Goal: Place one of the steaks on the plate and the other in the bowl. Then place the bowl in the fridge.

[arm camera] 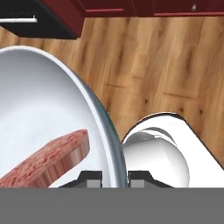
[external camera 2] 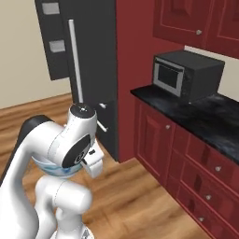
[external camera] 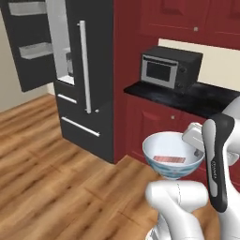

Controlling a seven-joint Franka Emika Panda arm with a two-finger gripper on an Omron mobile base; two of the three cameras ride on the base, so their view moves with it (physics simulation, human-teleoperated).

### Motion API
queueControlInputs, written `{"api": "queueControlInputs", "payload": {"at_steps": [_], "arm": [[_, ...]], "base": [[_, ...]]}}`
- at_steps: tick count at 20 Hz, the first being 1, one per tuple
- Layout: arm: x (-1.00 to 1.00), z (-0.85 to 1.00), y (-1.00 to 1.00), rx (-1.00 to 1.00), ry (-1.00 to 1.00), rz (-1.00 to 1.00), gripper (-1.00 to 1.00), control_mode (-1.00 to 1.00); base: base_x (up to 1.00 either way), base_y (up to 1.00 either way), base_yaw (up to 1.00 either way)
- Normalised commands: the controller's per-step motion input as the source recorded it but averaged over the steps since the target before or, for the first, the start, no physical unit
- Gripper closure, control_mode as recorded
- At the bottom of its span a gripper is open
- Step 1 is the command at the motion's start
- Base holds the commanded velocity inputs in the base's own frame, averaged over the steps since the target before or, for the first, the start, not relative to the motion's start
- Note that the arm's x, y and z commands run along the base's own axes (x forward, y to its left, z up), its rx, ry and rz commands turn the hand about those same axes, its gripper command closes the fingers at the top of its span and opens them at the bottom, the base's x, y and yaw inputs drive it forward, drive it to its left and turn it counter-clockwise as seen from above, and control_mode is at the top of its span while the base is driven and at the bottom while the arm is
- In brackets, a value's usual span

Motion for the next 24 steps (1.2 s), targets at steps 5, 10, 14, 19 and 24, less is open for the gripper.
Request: {"api": "queueControlInputs", "payload": {"at_steps": [5,10,14,19,24], "arm": [[0.00,0.00,0.00,0.00,0.00,0.00,1.00,1.00],[0.00,0.00,0.00,0.00,0.00,0.00,1.00,1.00],[0.00,0.00,0.00,0.00,0.00,0.00,1.00,1.00],[0.00,0.00,0.00,0.00,0.00,0.00,1.00,1.00],[0.00,0.00,0.00,0.00,0.00,0.00,1.00,1.00]], "base": [[0.62,1.00,-0.15],[0.58,1.00,-0.15],[0.50,1.00,-0.15],[0.49,1.00,-0.14],[0.50,1.00,-0.14]]}}
